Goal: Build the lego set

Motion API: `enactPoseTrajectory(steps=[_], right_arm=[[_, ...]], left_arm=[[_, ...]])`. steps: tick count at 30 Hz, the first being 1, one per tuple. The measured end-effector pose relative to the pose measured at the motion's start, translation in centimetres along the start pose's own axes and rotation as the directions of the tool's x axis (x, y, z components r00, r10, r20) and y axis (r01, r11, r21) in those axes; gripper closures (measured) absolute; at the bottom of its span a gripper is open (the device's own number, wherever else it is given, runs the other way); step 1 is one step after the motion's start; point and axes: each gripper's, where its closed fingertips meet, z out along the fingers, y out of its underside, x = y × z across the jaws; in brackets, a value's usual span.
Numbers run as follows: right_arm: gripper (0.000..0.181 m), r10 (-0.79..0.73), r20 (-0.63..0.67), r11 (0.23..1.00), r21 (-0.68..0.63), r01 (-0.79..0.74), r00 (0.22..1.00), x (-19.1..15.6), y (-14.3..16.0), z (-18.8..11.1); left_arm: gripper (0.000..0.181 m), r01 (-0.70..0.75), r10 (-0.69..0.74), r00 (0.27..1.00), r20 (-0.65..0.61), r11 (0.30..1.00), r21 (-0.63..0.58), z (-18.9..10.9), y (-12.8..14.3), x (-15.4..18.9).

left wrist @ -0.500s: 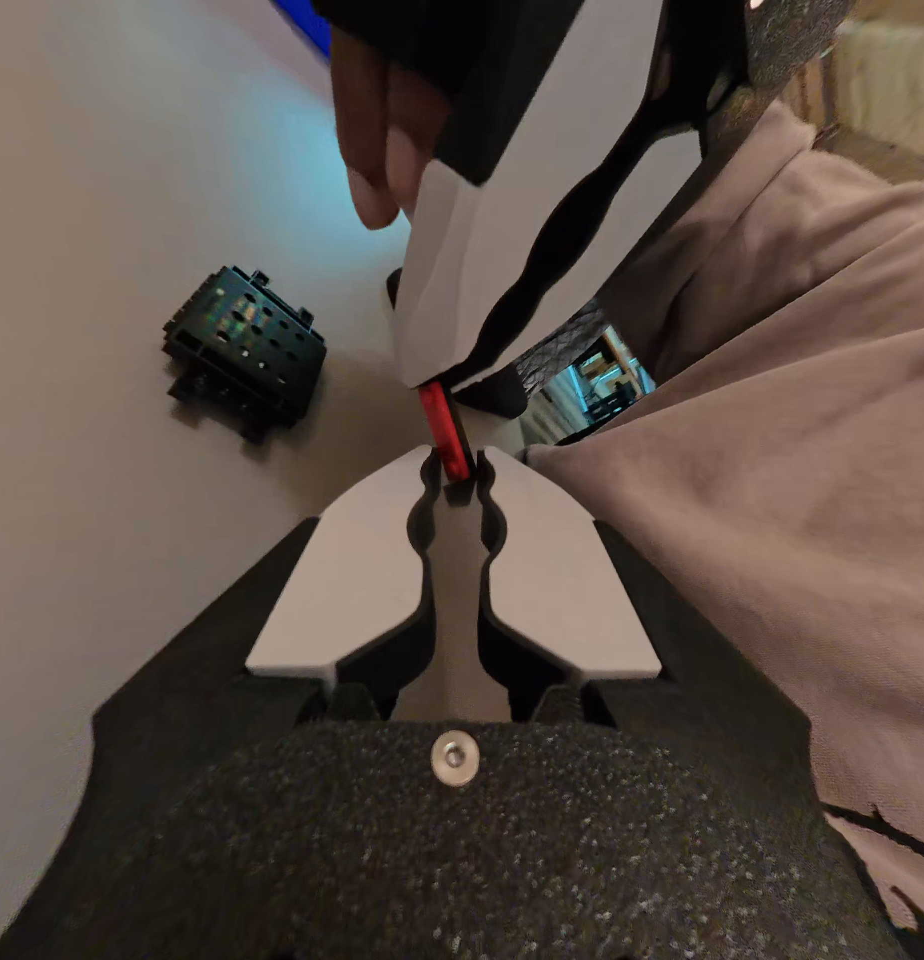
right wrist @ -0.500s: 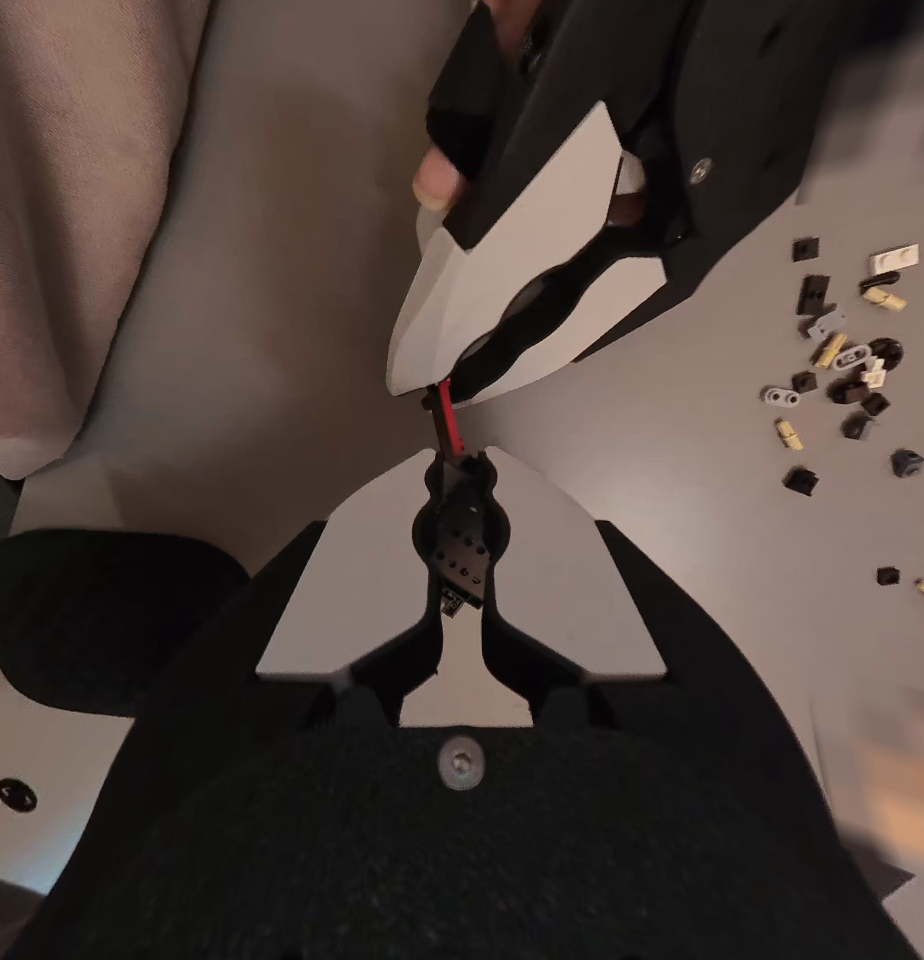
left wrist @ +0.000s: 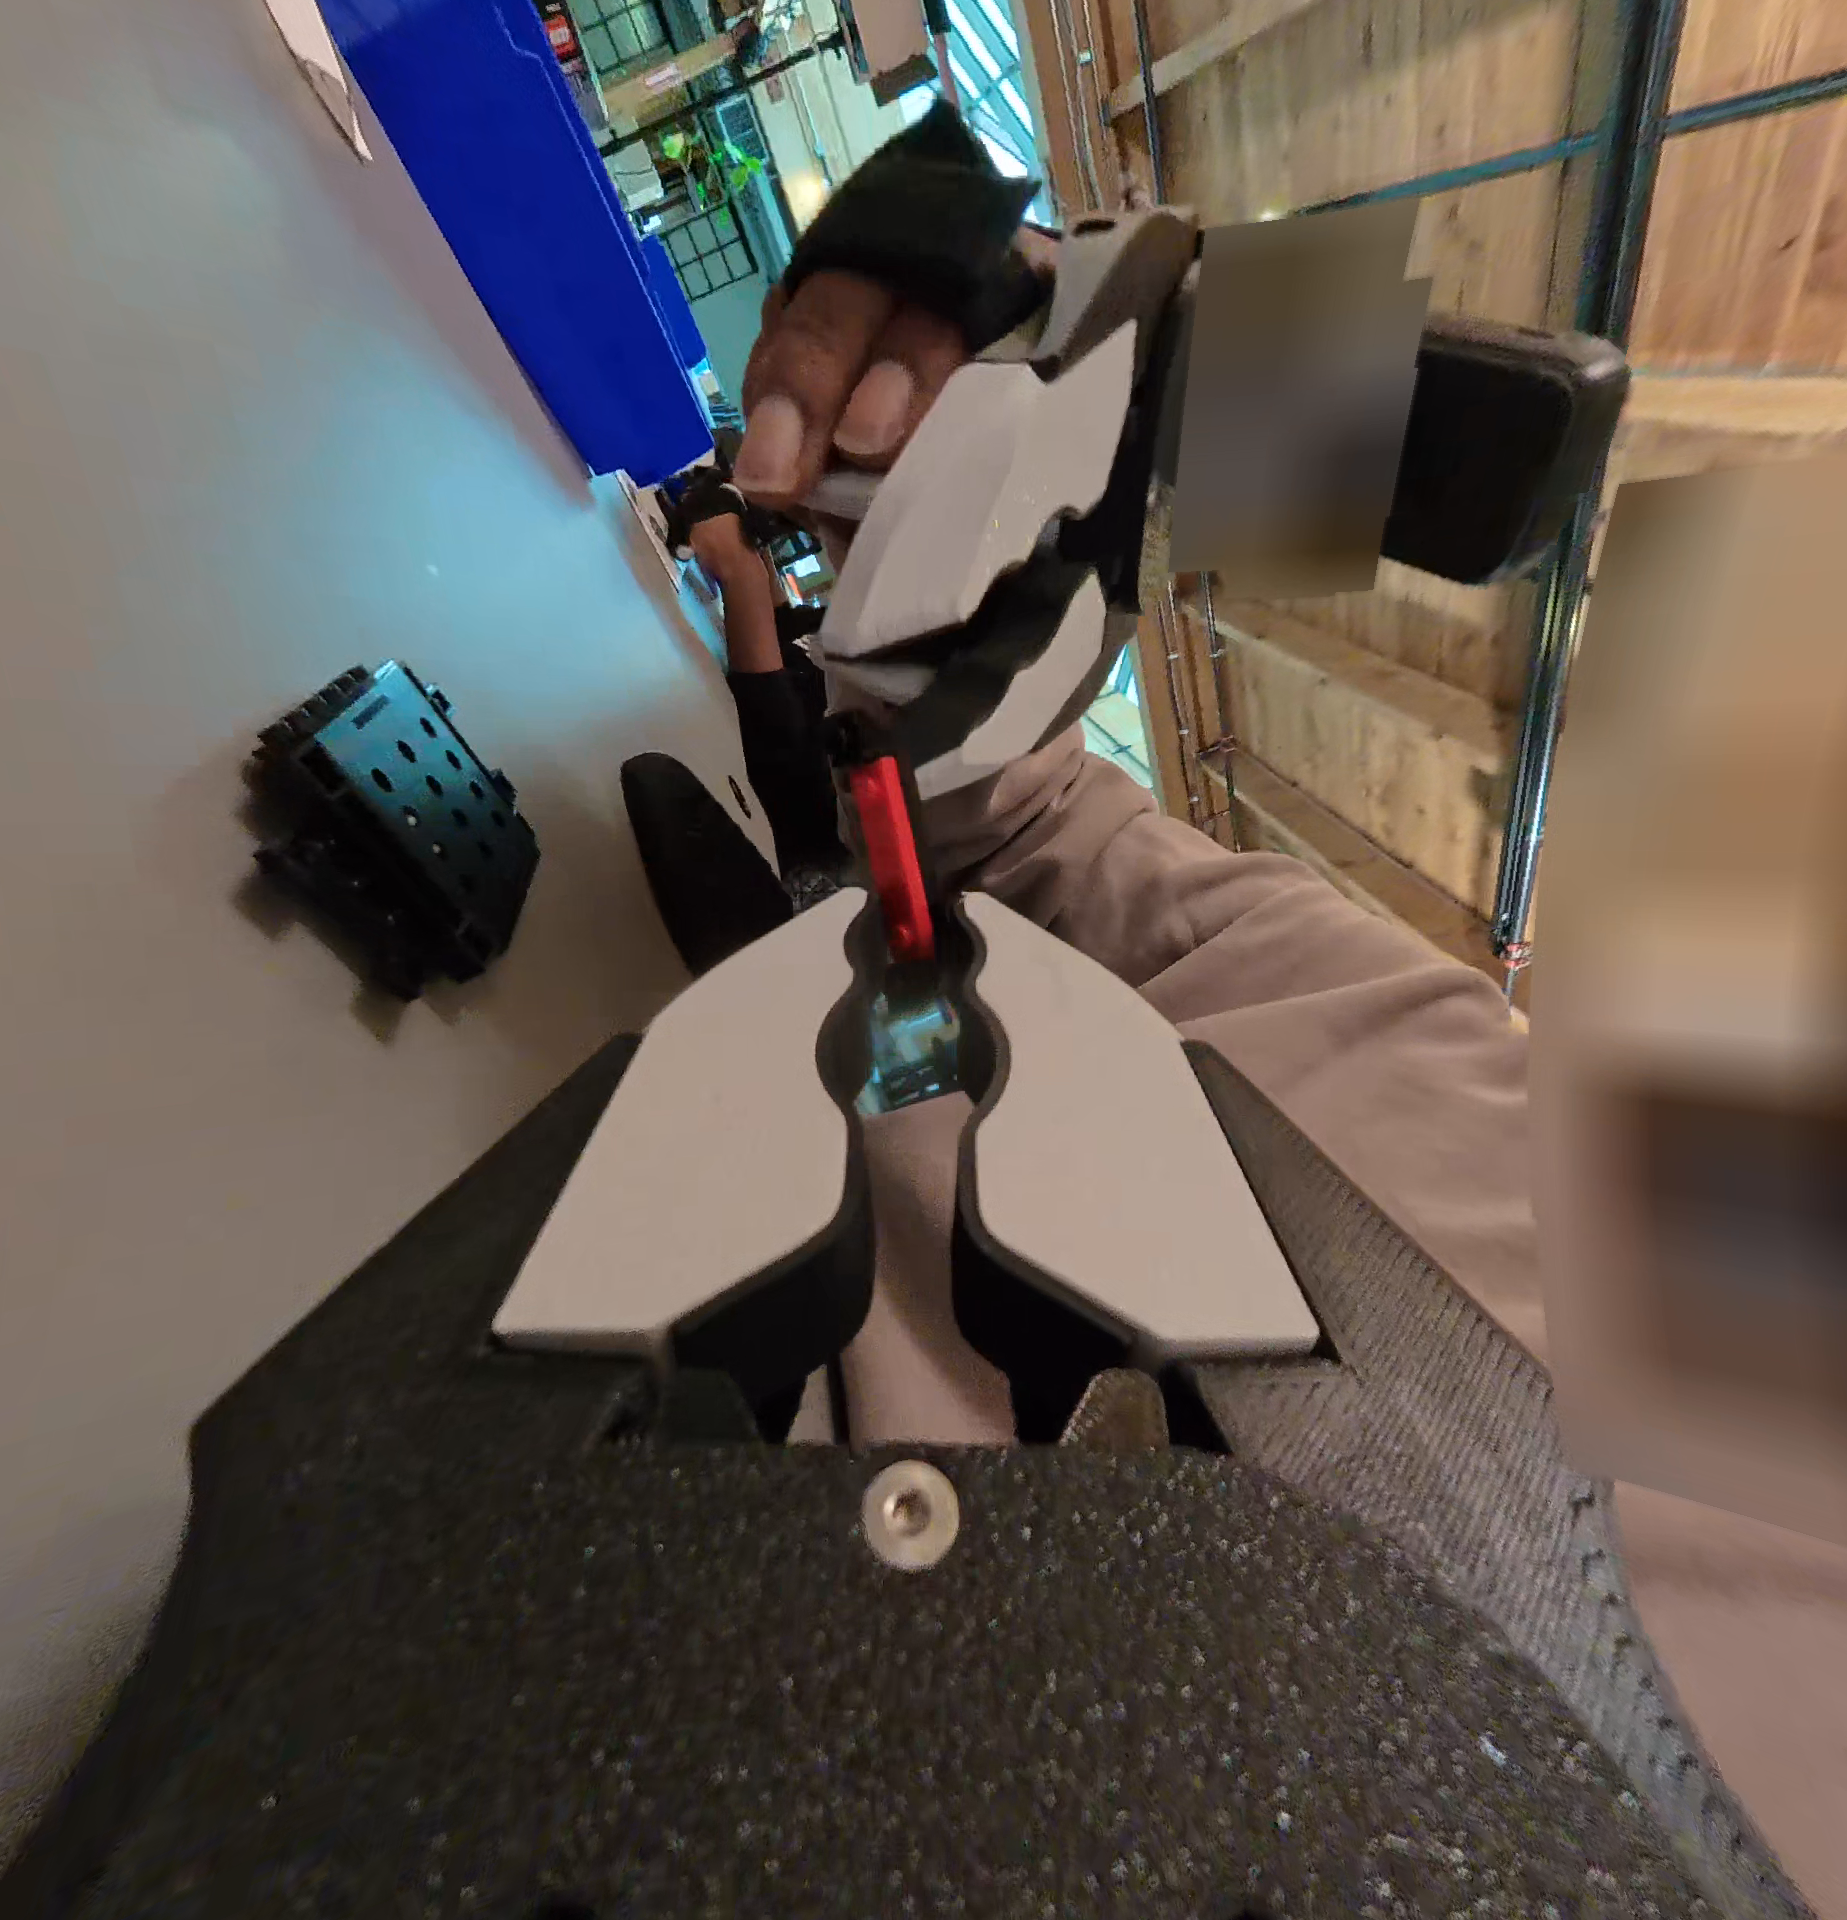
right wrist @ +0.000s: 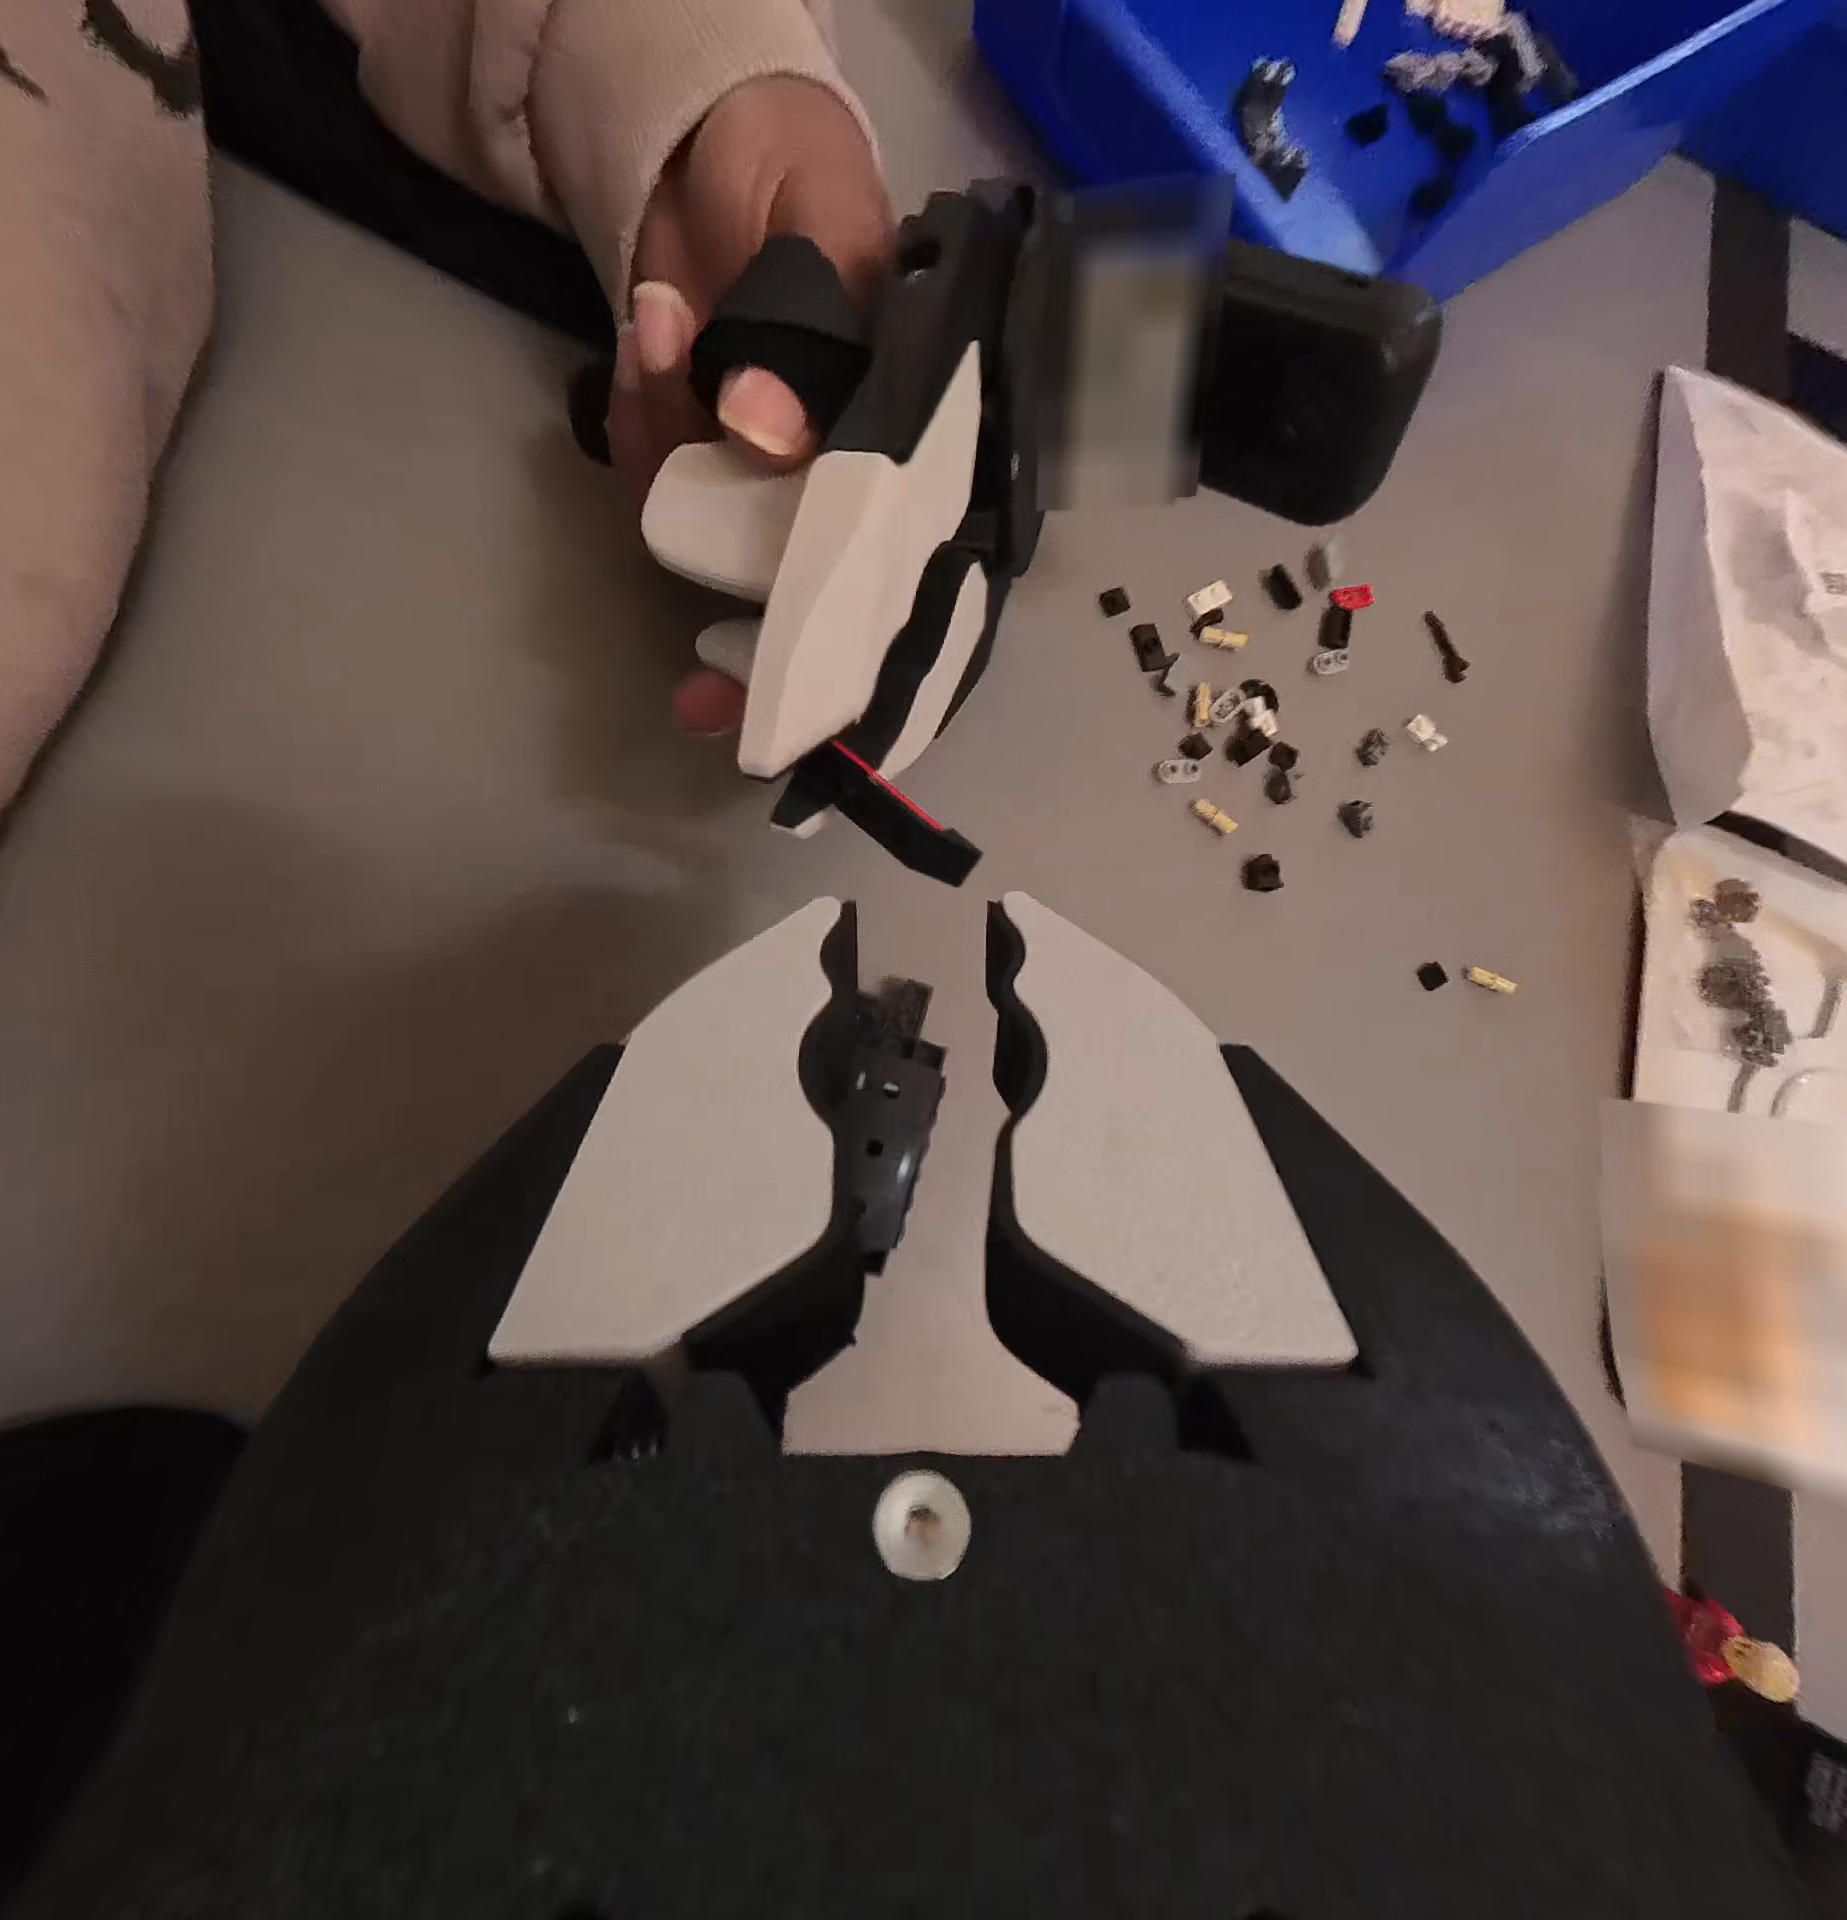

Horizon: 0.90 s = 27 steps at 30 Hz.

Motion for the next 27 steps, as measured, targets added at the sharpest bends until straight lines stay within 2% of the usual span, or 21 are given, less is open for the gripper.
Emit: enactPoseTrajectory(steps=[2,6,9,11,13,16,20,22,23,25,27], right_arm=[[0.150,0.026,0.031,0.998,-0.059,-0.025,0.999,-0.1,0.5,0.3],[0.116,0.108,0.023,0.991,-0.081,-0.106,0.994,-0.1,0.0,1.1],[0.116,0.199,-0.127,0.979,-0.014,-0.203,0.972,1.1,-0.8,1.7],[0.117,0.304,-0.237,0.952,0.047,-0.301,0.923,2.2,-0.7,2.0],[0.119,0.343,-0.326,0.939,0.091,-0.332,0.881,2.8,-0.4,2.0],[0.127,0.351,-0.363,0.937,0.139,-0.322,0.864,2.5,-1.0,2.0],[0.129,0.334,-0.349,0.942,0.116,-0.314,0.876,2.1,-0.9,1.8],[0.129,0.311,-0.322,0.950,0.069,-0.306,0.894,1.9,-0.6,1.8],[0.129,0.303,-0.302,0.951,0.038,-0.306,0.904,1.9,-0.4,1.5],[0.129,0.299,-0.251,0.943,-0.069,-0.325,0.921,1.8,0.9,0.9],[0.129,0.292,-0.205,0.926,-0.184,-0.330,0.934,1.5,2.5,1.0]], left_arm=[[0.171,0.018,-0.018,1.000,0.014,0.999,0.035,0.4,-0.3,-0.4],[0.171,0.031,-0.037,0.999,0.037,0.989,0.146,0.3,-1.6,-1.0],[0.171,0.046,-0.053,0.998,0.026,0.974,0.224,-0.1,-2.7,-1.1],[0.170,0.058,-0.057,0.998,-0.013,0.963,0.263,-0.2,-3.2,-0.6],[0.170,0.063,-0.055,0.998,-0.035,0.957,0.282,0.0,-3.4,-0.2],[0.170,0.080,-0.060,0.995,-0.077,0.955,0.286,0.3,-3.4,0.3],[0.170,0.078,-0.058,0.995,-0.081,0.958,0.275,0.6,-3.2,0.4],[0.170,0.043,-0.032,0.998,-0.045,0.964,0.264,0.6,-3.1,0.2],[0.162,0.009,-0.008,1.000,-0.006,0.963,0.269,0.3,-3.3,-0.1],[0.150,-0.098,0.061,0.989,0.138,0.955,0.280,-1.0,-4.1,-1.2],[0.150,-0.262,0.164,0.931,0.327,0.923,0.283,-3.0,-5.4,-2.3]])
